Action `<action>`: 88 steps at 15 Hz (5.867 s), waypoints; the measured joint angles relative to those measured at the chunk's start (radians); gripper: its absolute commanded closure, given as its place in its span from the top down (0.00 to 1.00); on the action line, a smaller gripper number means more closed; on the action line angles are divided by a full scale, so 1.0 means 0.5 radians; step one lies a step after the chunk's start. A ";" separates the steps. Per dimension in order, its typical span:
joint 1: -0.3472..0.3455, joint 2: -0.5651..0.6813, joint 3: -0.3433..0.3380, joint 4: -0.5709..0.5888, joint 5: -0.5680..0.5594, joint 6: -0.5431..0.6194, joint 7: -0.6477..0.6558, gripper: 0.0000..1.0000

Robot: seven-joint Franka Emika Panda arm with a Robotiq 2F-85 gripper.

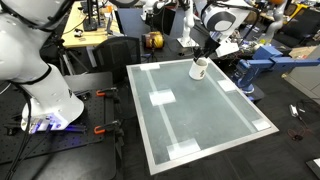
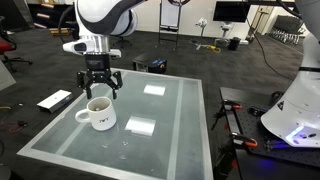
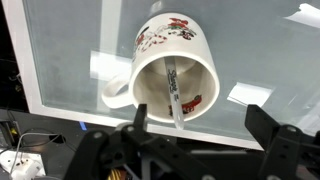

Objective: Take the marker out of the cup and put it on the table

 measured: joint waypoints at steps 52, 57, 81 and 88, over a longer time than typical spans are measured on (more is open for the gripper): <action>-0.040 -0.226 0.115 -0.022 -0.010 0.162 -0.015 0.03; -0.082 -0.548 0.089 -0.445 0.005 0.336 0.132 0.03; -0.148 -0.745 -0.156 -1.452 -0.014 0.334 1.373 0.03; -0.175 -0.582 -0.196 -1.370 -0.015 0.221 1.827 0.03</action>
